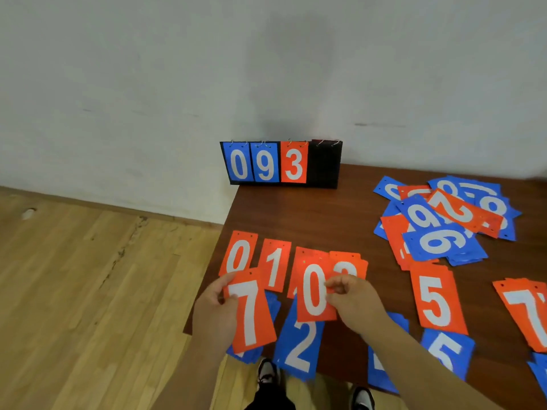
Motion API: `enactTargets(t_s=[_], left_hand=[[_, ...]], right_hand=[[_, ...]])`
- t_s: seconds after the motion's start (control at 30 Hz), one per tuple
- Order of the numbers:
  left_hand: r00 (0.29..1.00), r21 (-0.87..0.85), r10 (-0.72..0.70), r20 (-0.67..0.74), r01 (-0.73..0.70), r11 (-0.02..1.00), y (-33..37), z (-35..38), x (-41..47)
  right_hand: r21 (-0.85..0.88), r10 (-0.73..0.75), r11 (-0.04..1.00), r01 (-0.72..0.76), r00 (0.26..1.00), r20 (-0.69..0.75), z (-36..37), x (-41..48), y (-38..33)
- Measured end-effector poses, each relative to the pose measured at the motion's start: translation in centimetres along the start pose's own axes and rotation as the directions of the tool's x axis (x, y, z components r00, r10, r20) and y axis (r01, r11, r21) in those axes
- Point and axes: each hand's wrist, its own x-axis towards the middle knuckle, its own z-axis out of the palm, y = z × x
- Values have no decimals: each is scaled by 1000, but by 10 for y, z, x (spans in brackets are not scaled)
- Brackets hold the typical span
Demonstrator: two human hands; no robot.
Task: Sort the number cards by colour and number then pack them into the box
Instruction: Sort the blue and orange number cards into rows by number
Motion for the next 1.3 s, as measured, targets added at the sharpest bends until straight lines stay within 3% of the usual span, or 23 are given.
enactTargets(t_s=[0.4, 0.53, 0.63, 0.73, 0.8, 0.9, 1.03, 1.1, 1.3], left_hand=[[999, 14, -18, 46, 17, 1000, -10, -108, 107], [999, 15, -30, 36, 29, 999, -22, -131, 127], [998, 41, -55, 38, 54, 998, -30, -144, 135], [995, 29, -71, 74, 69, 997, -34, -148, 139], [993, 6, -78, 89, 78, 997, -35, -147, 141], [991, -33, -88, 105, 92, 995, -30, -141, 144], [985, -93, -47, 164, 63, 994, -12, -121, 136], [975, -87, 9, 222, 10, 996, -1, -107, 130], [920, -68, 136, 368, -119, 990, 35, -55, 104]], right_hand=[[-7, -86, 996, 86, 994, -67, 165, 69, -101], [-234, -111, 968, 91, 991, -74, 205, 97, -107], [-499, -143, 861, 95, 988, -57, 219, 103, -101], [-599, -153, 796, 86, 986, -61, 219, 99, -104], [-476, -106, 877, 68, 993, -52, 212, 92, -117], [-133, -103, 986, 101, 995, -11, 197, 70, -144], [47, -105, 994, 98, 974, 202, 172, 31, -162], [122, -101, 990, 73, 965, 243, 159, 17, -159], [260, -38, 965, 8, 993, 112, 116, -4, -129]])
